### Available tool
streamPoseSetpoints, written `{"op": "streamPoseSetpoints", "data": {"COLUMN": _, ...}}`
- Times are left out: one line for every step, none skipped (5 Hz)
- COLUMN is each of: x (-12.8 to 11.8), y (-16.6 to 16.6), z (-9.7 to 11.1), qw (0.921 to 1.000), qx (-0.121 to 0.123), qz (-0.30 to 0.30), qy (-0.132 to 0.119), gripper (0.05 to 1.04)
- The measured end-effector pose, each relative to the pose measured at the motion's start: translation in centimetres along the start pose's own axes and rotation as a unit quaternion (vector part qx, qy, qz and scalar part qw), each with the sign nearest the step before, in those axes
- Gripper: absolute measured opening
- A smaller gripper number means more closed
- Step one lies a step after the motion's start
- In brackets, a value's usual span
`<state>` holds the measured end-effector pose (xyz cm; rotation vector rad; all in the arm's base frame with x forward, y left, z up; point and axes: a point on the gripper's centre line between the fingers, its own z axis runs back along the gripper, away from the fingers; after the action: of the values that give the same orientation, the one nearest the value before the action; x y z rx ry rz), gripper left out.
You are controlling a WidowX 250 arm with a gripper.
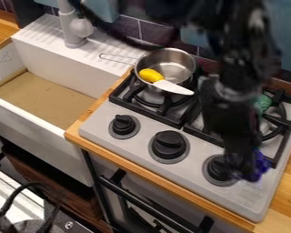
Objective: Move the blue object to the lower right corner of the burner
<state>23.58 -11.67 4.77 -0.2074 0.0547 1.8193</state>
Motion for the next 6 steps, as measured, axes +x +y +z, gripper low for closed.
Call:
{"op": "streamPoseSetpoints", "data": {"x": 0.2, "y": 0.3, "z": -3.0, "qw": 0.9997, "qx": -0.016, "qz": -0.006, "qy": -0.018, "gripper": 0.753}}
{"op": "streamPoseSetpoints", "data": {"x": -0.5, "y": -0.3, "z": -3.9, "qw": 0.9996, "qx": -0.028, "qz": 0.002, "qy": -0.009, "gripper": 0.753}}
{"op": "streamPoseSetpoints", "data": {"x": -0.4, "y": -1.0, "z": -3.9, "qw": 0.9995, "qx": -0.030, "qz": 0.007, "qy": -0.009, "gripper": 0.753}}
{"op": "streamPoseSetpoints", "data": {"x": 0.3, "y": -1.2, "z": -3.8, "qw": 0.9996, "qx": -0.019, "qz": 0.017, "qy": -0.015, "gripper": 0.754}}
{"op": "streamPoseSetpoints", "data": {"x": 0.8, "y": -1.4, "z": -3.6, "qw": 0.9993, "qx": -0.012, "qz": 0.025, "qy": -0.025, "gripper": 0.753}}
{"op": "streamPoseSetpoints", "data": {"x": 1.1, "y": -2.0, "z": -3.1, "qw": 0.9985, "qx": -0.016, "qz": 0.028, "qy": -0.044, "gripper": 0.753}}
